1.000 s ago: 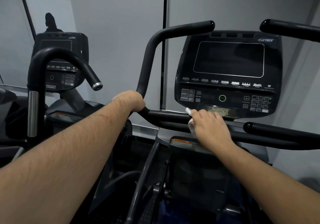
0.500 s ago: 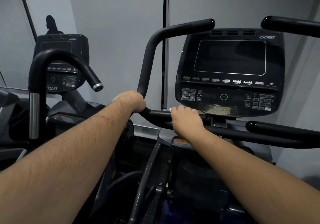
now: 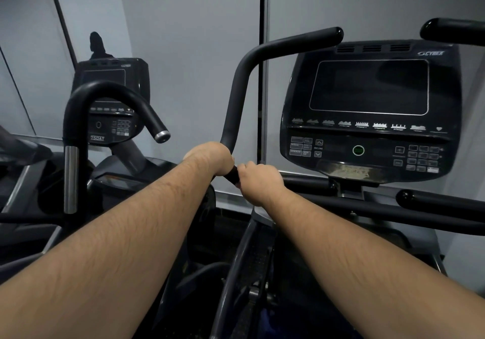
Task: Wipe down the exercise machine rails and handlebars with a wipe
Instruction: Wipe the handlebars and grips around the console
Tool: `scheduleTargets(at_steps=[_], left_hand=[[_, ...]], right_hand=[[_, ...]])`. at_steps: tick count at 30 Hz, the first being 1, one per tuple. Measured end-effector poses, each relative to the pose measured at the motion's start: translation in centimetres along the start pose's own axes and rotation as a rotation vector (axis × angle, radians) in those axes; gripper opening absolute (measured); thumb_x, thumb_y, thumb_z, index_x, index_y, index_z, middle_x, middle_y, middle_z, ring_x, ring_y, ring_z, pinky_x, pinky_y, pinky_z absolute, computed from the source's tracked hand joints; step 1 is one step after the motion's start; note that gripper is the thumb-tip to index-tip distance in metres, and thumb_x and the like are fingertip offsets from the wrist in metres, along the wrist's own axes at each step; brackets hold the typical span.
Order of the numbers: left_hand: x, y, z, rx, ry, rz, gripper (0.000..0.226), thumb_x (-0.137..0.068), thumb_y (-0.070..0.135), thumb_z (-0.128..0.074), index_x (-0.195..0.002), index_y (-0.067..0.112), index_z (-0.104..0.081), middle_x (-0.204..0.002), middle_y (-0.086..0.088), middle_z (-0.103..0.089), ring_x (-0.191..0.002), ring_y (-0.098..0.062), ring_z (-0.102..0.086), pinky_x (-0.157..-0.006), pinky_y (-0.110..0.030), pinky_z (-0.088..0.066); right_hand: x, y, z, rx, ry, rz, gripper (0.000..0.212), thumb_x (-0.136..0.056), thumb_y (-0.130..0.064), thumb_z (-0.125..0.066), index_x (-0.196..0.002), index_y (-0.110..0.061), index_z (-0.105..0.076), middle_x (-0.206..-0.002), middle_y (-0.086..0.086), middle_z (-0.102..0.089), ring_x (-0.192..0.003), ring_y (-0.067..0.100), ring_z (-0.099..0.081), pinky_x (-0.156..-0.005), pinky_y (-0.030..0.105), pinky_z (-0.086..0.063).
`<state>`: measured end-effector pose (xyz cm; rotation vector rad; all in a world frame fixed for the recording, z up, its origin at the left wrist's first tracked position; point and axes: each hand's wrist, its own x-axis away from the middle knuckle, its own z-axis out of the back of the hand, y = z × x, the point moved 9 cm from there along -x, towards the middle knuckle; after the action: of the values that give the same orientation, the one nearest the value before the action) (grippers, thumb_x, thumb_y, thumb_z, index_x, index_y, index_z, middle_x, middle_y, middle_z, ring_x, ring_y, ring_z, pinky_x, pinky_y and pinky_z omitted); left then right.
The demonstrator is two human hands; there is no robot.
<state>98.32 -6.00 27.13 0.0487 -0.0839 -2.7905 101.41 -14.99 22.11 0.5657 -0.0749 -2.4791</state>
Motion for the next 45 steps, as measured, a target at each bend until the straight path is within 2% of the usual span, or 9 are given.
scheduleTargets(at_steps=[9, 12, 15, 17, 22, 31, 36, 40, 45], left_hand=[[-0.5, -0.3, -0.1, 0.02, 0.02, 0.025, 0.03, -0.099, 0.037, -0.042, -0.092, 0.012, -0.058, -0.08, -0.003, -0.057, -0.074, -0.021, -0.056, -0.073, -0.034, -0.043], [-0.5, -0.5, 0.1, 0.057, 0.045, 0.046, 0.028, -0.097, 0.036, -0.045, -0.106, 0.012, -0.057, -0.086, -0.004, -0.061, -0.073, -0.021, -0.058, -0.073, -0.036, -0.046], [-0.7, -0.5, -0.4, 0.047, 0.042, 0.068, 0.061, -0.097, 0.029, -0.044, -0.151, 0.013, -0.02, -0.117, -0.009, -0.063, -0.103, -0.031, -0.061, -0.095, -0.047, -0.047], [-1.0, -0.3, -0.6, 0.018, 0.06, 0.054, 0.077, -0.097, 0.025, -0.043, -0.156, 0.017, 0.006, -0.133, -0.01, -0.057, -0.115, -0.035, -0.058, -0.1, -0.053, -0.044], [-1.9, -0.1, -0.8, 0.014, 0.063, 0.048, 0.08, -0.097, 0.024, -0.041, -0.156, 0.014, 0.012, -0.146, -0.012, -0.046, -0.125, -0.037, -0.052, -0.103, -0.054, -0.041], [-2.3, -0.2, -0.8, 0.065, 0.081, 0.043, 0.072, -0.096, 0.024, -0.046, -0.155, 0.014, -0.005, -0.139, -0.011, -0.052, -0.119, -0.035, -0.056, -0.099, -0.051, -0.045], [-2.2, -0.6, -0.4, 0.116, 0.109, 0.067, 0.046, -0.091, 0.025, -0.051, -0.132, 0.01, -0.036, -0.1, -0.006, -0.058, -0.09, -0.029, -0.058, -0.074, -0.041, -0.044], [-2.2, -0.6, -0.3, 0.15, 0.117, 0.071, 0.044, -0.09, 0.028, -0.055, -0.128, 0.01, -0.039, -0.09, -0.004, -0.055, -0.085, -0.028, -0.056, -0.071, -0.04, -0.044], [-2.3, -0.9, 0.1, 0.223, 0.159, 0.074, 0.056, -0.088, 0.026, -0.059, -0.132, 0.007, -0.031, -0.078, -0.004, -0.052, -0.08, -0.027, -0.056, -0.067, -0.04, -0.044]], right_hand=[[1.5, 0.9, 0.7, -0.003, 0.051, -0.013, 0.037, -0.104, -0.029, -0.041, -0.139, -0.018, -0.046, -0.117, 0.007, -0.062, -0.101, 0.031, -0.063, -0.069, 0.038, -0.035], [2.6, 2.0, 1.0, -0.004, 0.067, -0.014, 0.041, -0.105, -0.031, -0.041, -0.144, -0.02, -0.043, -0.119, 0.007, -0.062, -0.103, 0.031, -0.063, -0.07, 0.038, -0.034], [3.8, 3.4, 1.3, 0.017, 0.091, -0.018, 0.037, -0.105, -0.034, -0.041, -0.138, -0.017, -0.047, -0.117, 0.008, -0.062, -0.102, 0.03, -0.063, -0.07, 0.038, -0.033], [4.7, 4.4, 1.5, 0.028, 0.102, -0.023, 0.035, -0.106, -0.035, -0.04, -0.135, -0.017, -0.048, -0.116, 0.006, -0.062, -0.101, 0.029, -0.063, -0.07, 0.037, -0.033], [7.3, 7.6, 2.4, 0.015, 0.112, -0.074, 0.032, -0.105, -0.035, -0.037, -0.128, -0.019, -0.053, -0.111, 0.004, -0.063, -0.1, 0.027, -0.063, -0.072, 0.038, -0.033], [10.2, 13.1, 2.7, -0.015, -0.039, -0.172, 0.032, -0.108, -0.045, -0.026, -0.112, -0.023, -0.048, -0.105, 0.0, -0.06, -0.094, 0.027, -0.062, -0.074, 0.04, -0.036], [7.4, 13.7, 3.6, -0.133, 0.013, -0.218, 0.014, -0.108, -0.028, -0.033, -0.102, -0.024, -0.045, -0.103, 0.001, -0.059, -0.085, 0.025, -0.057, -0.066, 0.039, -0.043], [4.2, 12.6, 4.4, -0.308, 0.084, -0.16, 0.035, -0.097, -0.008, -0.045, -0.115, -0.033, -0.061, -0.103, -0.004, -0.048, -0.089, 0.022, -0.055, -0.072, 0.038, -0.048], [0.3, 9.4, 6.7, -0.546, 0.092, -0.032, 0.037, -0.101, -0.014, -0.045, -0.133, -0.025, -0.059, -0.116, -0.003, -0.044, -0.09, 0.014, -0.053, -0.075, 0.023, -0.04]])
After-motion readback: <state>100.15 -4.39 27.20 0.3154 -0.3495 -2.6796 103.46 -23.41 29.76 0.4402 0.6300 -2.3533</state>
